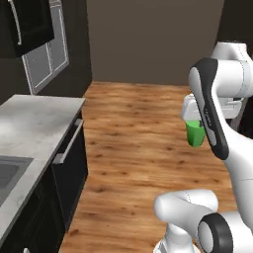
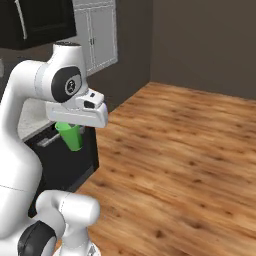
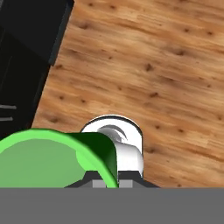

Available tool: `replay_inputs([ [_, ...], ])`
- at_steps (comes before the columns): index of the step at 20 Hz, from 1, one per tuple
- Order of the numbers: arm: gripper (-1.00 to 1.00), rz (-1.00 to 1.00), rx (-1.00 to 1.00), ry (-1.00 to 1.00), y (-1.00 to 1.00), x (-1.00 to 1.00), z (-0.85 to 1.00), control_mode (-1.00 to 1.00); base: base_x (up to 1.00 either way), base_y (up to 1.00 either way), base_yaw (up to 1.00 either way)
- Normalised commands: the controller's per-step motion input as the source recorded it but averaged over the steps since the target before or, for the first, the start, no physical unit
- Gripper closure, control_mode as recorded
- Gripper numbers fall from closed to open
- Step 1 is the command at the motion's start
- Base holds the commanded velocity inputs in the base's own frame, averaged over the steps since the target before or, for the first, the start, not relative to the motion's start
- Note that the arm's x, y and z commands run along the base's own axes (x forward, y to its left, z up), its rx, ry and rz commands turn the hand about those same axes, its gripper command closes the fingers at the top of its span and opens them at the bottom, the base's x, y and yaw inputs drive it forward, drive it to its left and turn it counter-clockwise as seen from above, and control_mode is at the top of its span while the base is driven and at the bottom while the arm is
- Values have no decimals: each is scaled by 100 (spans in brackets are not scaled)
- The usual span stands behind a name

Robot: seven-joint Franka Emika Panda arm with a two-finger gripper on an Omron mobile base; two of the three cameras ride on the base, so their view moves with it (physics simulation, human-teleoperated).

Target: Pick the cup and bowl and place them in the sink. Then turn on the water.

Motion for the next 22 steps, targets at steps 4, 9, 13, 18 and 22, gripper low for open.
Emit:
replay_inputs([
  [4, 100, 0, 0, 0, 0, 0, 0, 100, 0, 0, 60],
  [9, 100, 0, 0, 0, 0, 0, 0, 100, 0, 0, 56],
  [13, 100, 0, 0, 0, 0, 0, 0, 100, 0, 0, 55],
  [18, 100, 0, 0, 0, 0, 0, 0, 100, 0, 0, 55],
  [22, 100, 0, 0, 0, 0, 0, 0, 100, 0, 0, 54],
])
